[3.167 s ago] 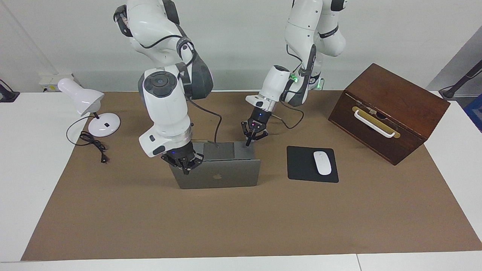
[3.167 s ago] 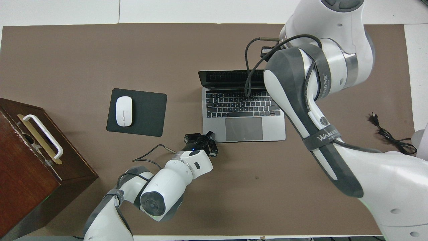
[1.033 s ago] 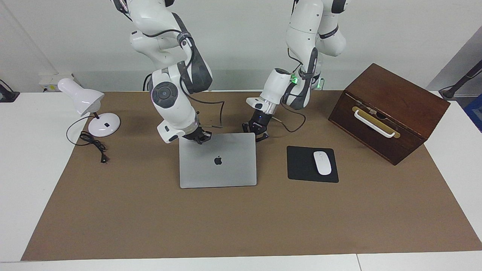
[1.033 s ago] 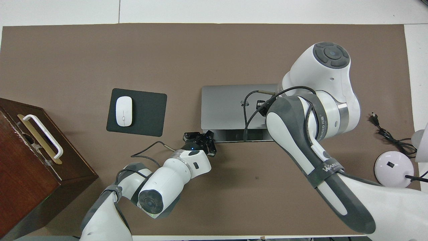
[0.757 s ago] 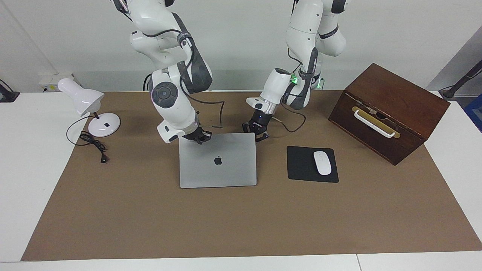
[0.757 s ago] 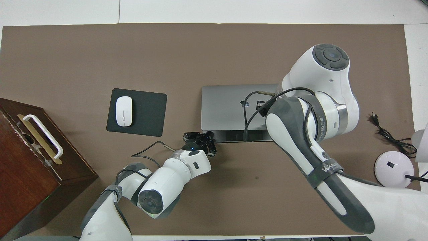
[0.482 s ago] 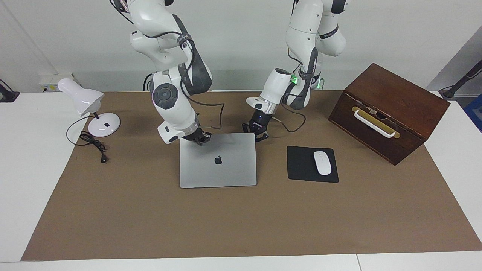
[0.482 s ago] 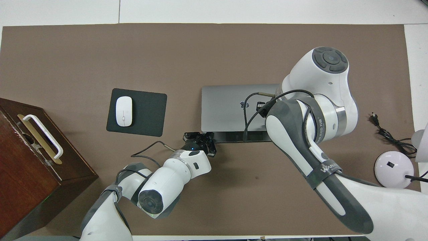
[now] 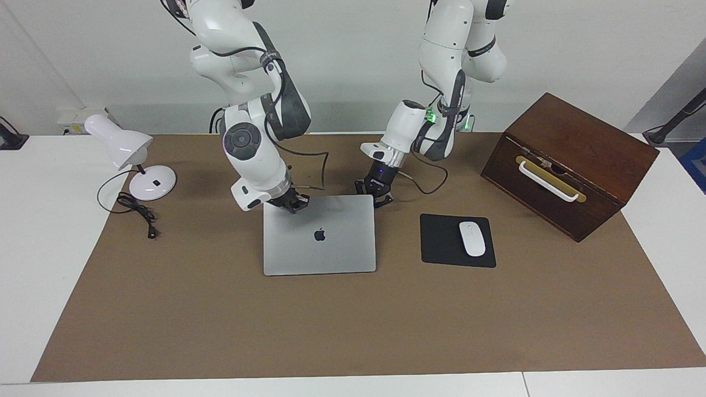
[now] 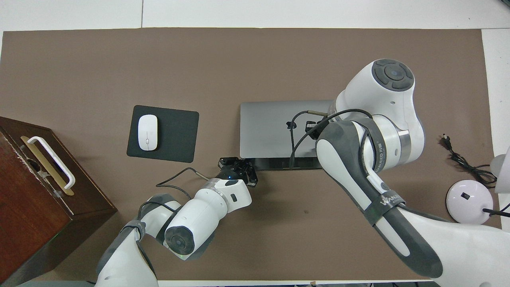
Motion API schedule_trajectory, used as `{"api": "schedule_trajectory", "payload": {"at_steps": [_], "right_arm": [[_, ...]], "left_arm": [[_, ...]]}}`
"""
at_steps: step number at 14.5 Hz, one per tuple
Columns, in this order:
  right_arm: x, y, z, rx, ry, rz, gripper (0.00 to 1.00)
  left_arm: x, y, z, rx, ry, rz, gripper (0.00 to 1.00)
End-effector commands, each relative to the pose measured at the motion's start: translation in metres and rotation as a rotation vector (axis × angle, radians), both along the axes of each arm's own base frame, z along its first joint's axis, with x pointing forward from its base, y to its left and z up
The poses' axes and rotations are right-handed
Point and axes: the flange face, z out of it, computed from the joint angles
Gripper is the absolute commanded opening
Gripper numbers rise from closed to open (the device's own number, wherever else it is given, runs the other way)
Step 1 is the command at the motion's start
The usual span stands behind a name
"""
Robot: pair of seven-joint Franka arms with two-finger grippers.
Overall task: Close laptop with both arms
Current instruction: 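Press the closed lid flat with the right gripper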
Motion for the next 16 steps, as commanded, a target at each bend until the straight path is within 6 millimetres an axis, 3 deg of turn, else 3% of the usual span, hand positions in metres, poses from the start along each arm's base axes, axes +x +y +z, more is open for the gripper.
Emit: {"api": "schedule_trajectory", "payload": {"at_steps": [1,16], "right_arm": [[-0.007,0.0,-0.001,0.028,-0.019,0.008,0.0],[-0.007,0.005,-0.029,0.026,-0.045,0.003,0.0]], "left_arm": [[0.003,0.004,-0.028,0.04,0.021,-0.012,0.0],[0.004,0.008,-0.03,0.046,0.027,-0.006,0.0]]}}
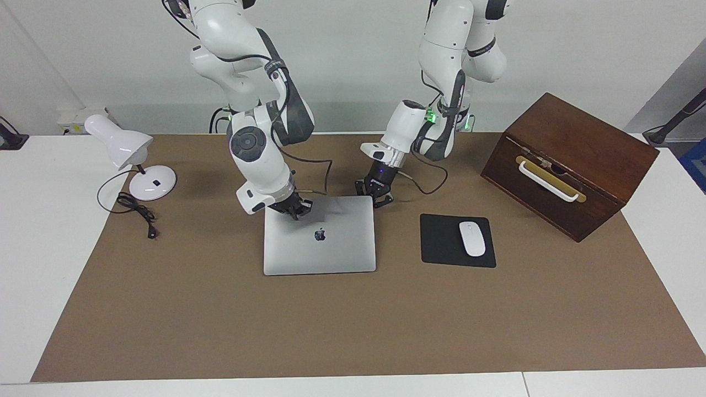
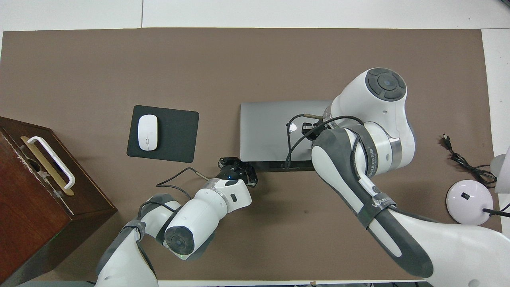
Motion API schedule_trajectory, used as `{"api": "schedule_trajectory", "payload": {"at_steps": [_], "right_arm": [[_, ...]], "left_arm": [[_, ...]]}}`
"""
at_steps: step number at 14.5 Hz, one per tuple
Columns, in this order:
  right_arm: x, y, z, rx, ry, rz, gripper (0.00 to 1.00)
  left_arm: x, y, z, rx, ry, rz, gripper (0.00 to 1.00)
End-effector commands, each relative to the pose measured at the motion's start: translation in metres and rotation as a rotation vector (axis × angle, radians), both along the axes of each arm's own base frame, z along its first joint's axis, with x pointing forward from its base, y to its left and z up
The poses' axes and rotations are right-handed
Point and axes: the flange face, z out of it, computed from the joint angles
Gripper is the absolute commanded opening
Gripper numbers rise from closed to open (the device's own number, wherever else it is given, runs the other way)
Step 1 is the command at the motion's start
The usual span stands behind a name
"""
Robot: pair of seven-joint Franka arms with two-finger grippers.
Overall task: Close laptop with both arms
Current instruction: 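Press the closed lid flat with the right gripper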
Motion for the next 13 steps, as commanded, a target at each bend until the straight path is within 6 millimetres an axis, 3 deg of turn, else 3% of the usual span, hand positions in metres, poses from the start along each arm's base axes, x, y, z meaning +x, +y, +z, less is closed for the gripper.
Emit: {"api": "schedule_trajectory", "payload": {"at_steps": [1,13], "right_arm": [[-0.0036,0.0005,-0.0082,0.023,-0.005,0.006,0.0],[-0.0064,0.0001,-0.0163,0.02,-0.001,0.005,0.0]], "left_arm": [[0.0038,0.0079,-0.03,0.046,0.027,-0.006,0.0],[0.0103,0.0158,-0.031,0.051,0.027,0.008,0.0]]}}
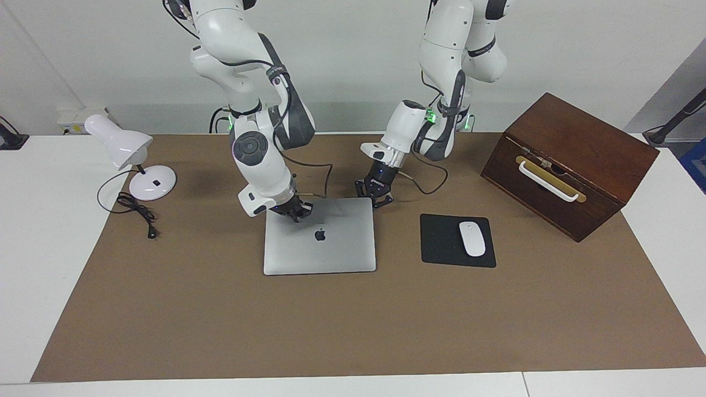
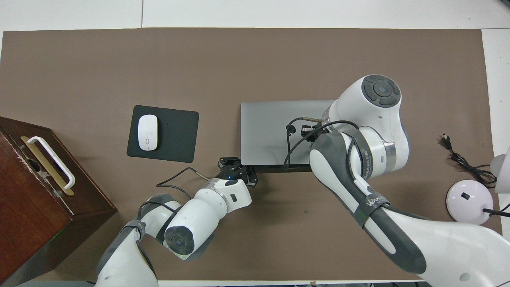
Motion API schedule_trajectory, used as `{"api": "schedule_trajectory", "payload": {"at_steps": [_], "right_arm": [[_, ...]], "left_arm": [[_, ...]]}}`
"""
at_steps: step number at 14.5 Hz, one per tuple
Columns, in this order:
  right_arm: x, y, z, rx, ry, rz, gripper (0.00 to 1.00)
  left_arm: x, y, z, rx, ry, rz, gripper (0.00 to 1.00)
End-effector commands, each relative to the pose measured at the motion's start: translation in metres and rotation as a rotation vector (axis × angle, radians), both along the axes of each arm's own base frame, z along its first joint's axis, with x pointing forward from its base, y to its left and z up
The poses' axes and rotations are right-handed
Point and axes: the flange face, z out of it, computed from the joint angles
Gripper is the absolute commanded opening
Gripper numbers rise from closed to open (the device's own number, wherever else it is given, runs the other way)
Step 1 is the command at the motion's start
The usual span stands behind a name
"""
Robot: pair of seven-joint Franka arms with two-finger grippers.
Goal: Close laptop with both arms
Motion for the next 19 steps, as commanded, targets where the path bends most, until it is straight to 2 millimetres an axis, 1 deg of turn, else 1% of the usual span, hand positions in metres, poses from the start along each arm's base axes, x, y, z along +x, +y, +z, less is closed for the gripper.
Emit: {"api": "schedule_trajectory", "payload": {"at_steps": [1,4,5,8,10,12,15,17,19], "right_arm": [[-0.002,0.0,-0.001,0.023,0.003,0.008,0.0],[-0.001,-0.001,0.001,0.023,0.007,0.008,0.0],[0.0,0.0,0.005,0.023,0.012,0.011,0.0],[0.008,-0.006,0.027,0.023,0.043,0.012,0.0],[0.01,-0.007,0.042,0.029,0.054,0.031,0.0],[0.013,-0.018,0.052,0.028,0.064,0.022,0.0],[0.016,-0.028,0.074,0.036,0.053,0.027,0.0],[0.016,-0.043,0.094,0.043,0.021,0.012,0.0],[0.015,-0.062,0.114,0.049,-0.008,0.01,0.0]], "left_arm": [[0.01,0.015,-0.031,0.051,0.027,0.008,0.0],[0.009,0.015,-0.031,0.051,0.027,0.006,0.0],[0.01,0.016,-0.032,0.052,0.029,0.008,0.0],[0.01,0.015,-0.031,0.051,0.027,0.008,0.0],[0.01,0.016,-0.031,0.052,0.029,0.008,0.0],[0.009,0.015,-0.031,0.051,0.03,0.009,0.0],[0.009,0.016,-0.032,0.052,0.031,0.009,0.0],[0.01,0.017,-0.032,0.052,0.031,0.012,0.0],[0.01,0.017,-0.032,0.05,0.033,0.014,0.0]]}}
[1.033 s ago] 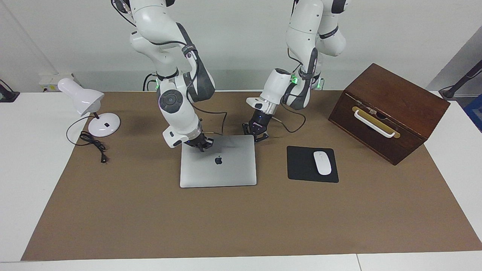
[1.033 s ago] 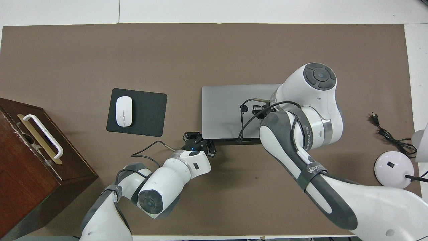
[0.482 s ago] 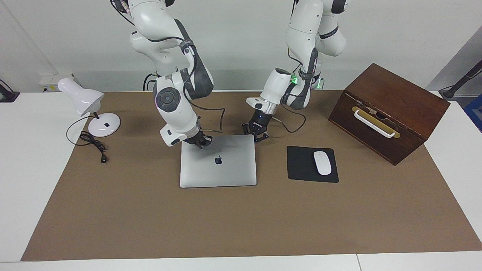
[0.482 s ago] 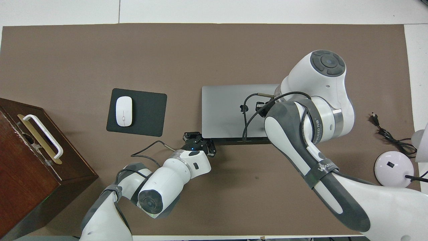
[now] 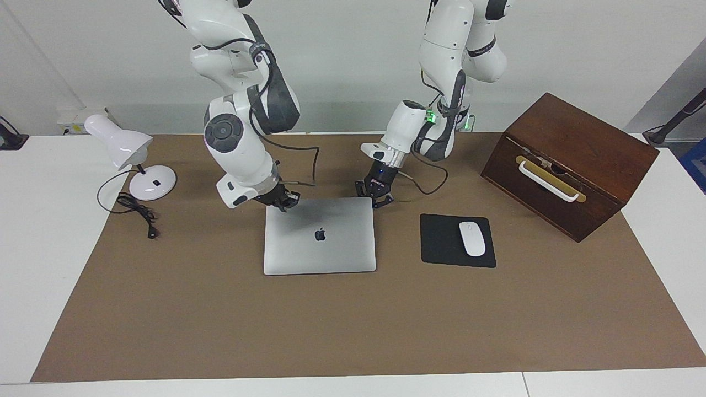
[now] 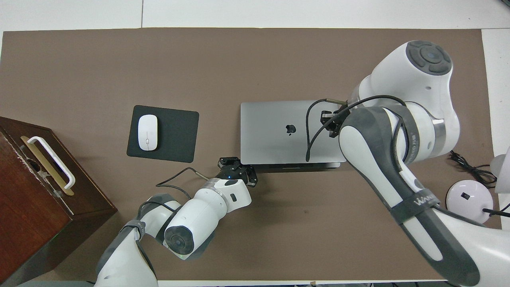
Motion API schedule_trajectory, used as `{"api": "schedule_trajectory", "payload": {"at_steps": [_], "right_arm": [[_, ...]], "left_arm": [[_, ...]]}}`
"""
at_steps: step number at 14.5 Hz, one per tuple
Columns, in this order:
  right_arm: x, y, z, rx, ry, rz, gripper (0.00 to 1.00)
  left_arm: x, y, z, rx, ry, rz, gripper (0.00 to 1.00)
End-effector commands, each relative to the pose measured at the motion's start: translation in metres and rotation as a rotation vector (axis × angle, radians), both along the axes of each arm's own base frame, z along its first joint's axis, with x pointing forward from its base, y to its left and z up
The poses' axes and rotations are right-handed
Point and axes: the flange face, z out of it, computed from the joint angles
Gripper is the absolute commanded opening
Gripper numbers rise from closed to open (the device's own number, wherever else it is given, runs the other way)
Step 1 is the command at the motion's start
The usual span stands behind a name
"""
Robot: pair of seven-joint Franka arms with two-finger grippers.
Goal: Close laptop with both arms
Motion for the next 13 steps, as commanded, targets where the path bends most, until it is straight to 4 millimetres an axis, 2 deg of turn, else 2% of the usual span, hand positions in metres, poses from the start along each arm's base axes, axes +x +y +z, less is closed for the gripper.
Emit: {"api": "schedule_trajectory", "payload": {"at_steps": [1,6,10,11,12,13], "right_arm": [[-0.005,-0.031,0.031,0.025,-0.023,0.029,0.0],[-0.019,-0.082,0.077,-0.026,-0.065,0.141,0.0],[-0.033,-0.104,0.108,-0.063,-0.096,0.17,0.0],[-0.037,-0.112,0.116,-0.062,-0.104,0.177,0.07],[-0.04,-0.12,0.123,-0.06,-0.114,0.188,0.24],[-0.044,-0.128,0.127,-0.059,-0.118,0.199,0.36]], "left_arm": [[0.01,0.017,-0.032,0.049,0.034,0.02,0.0],[0.011,0.017,-0.024,0.012,0.049,0.064,0.0],[0.007,0.02,-0.021,0.002,0.059,0.079,0.0],[0.006,0.022,-0.019,0.001,0.059,0.082,0.0],[0.007,0.026,-0.018,0.0,0.061,0.09,0.0],[0.006,0.027,-0.014,-0.004,0.059,0.091,0.0]]}}
